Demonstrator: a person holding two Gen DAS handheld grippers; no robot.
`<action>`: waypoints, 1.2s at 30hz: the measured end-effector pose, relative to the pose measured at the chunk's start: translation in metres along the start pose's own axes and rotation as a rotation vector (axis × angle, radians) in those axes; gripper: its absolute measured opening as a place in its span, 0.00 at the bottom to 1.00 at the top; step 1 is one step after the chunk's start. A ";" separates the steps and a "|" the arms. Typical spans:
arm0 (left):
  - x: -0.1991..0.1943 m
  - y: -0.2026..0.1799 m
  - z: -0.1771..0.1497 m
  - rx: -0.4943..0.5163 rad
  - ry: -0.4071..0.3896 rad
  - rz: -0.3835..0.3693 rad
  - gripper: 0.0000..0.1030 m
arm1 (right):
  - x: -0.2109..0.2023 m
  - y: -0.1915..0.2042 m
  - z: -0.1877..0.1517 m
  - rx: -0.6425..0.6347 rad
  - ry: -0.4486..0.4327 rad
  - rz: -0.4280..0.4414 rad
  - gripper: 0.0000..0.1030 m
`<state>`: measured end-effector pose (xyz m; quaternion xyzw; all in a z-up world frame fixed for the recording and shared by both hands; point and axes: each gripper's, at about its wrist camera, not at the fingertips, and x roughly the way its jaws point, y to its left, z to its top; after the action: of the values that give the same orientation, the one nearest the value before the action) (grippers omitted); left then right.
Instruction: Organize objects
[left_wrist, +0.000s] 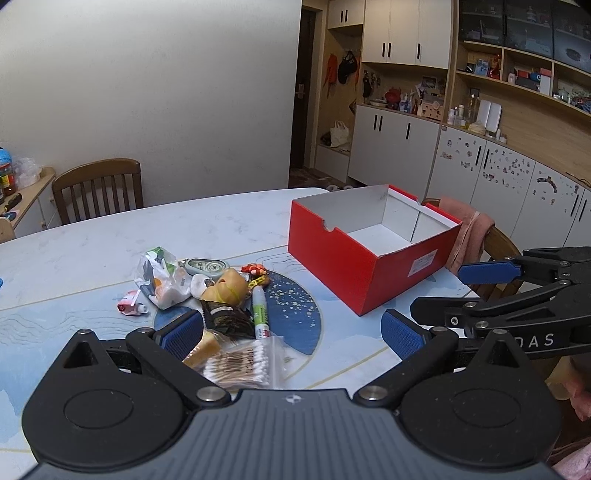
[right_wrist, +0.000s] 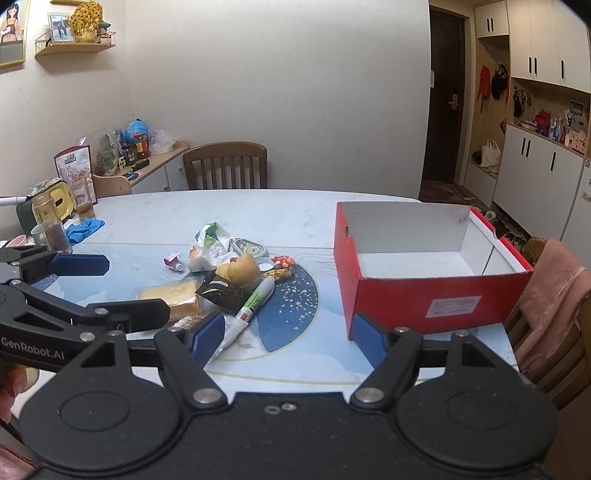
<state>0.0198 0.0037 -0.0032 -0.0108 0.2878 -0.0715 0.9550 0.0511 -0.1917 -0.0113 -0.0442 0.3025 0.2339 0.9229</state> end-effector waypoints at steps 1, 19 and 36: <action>0.002 0.004 0.001 0.002 0.002 -0.005 1.00 | 0.002 0.002 0.001 0.001 0.004 0.000 0.74; 0.081 0.100 -0.023 0.151 0.135 0.051 1.00 | 0.082 0.017 0.010 -0.002 0.161 0.044 0.74; 0.151 0.152 -0.034 0.234 0.290 -0.099 1.00 | 0.146 0.077 0.007 -0.337 0.276 0.232 0.74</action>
<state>0.1457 0.1333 -0.1236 0.0965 0.4111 -0.1520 0.8937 0.1227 -0.0625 -0.0853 -0.1939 0.3857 0.3774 0.8193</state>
